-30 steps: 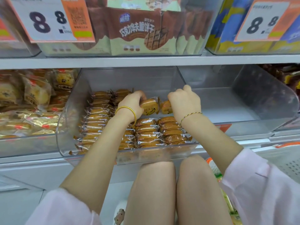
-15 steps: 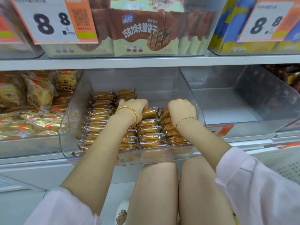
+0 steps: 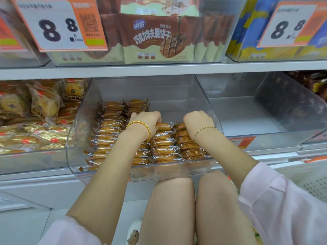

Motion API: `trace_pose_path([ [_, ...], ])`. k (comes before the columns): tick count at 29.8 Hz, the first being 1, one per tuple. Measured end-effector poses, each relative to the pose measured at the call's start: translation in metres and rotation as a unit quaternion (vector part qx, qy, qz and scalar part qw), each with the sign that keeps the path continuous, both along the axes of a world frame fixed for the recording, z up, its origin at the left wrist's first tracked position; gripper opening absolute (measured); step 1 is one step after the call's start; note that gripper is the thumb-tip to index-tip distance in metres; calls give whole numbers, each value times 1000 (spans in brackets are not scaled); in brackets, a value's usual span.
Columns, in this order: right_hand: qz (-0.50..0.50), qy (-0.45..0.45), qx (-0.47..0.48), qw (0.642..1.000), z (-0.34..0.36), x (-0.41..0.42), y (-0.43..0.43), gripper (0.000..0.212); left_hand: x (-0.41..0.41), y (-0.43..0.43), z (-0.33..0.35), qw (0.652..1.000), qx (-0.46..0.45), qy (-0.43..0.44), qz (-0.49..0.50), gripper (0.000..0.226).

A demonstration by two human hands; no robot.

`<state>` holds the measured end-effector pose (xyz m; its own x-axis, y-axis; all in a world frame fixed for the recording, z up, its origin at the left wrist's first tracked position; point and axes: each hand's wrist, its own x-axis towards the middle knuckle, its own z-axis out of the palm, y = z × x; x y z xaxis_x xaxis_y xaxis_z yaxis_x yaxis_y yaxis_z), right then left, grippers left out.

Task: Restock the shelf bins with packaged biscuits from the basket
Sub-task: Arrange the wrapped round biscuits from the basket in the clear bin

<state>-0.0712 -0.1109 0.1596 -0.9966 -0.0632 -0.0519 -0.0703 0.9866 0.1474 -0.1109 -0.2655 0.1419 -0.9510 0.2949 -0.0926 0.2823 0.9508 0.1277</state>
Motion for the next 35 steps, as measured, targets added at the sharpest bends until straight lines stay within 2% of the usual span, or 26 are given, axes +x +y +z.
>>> trace_pose_path([
  [5,22,-10,21,999,-7,2,0,32,9,5,2,1000,-23,-18,-8,29],
  [9,20,12,28,999,-9,2,0,33,17,10,3,1000,-22,18,7,41],
  [13,36,40,47,997,-9,2,0,27,24,17,2,999,-12,45,1,44],
  [21,50,38,1,998,-8,4,1,33,25,23,-6,998,-12,63,-3,51],
  [35,57,36,-10,998,-12,5,2,34,25,24,-7,997,-2,81,7,53],
])
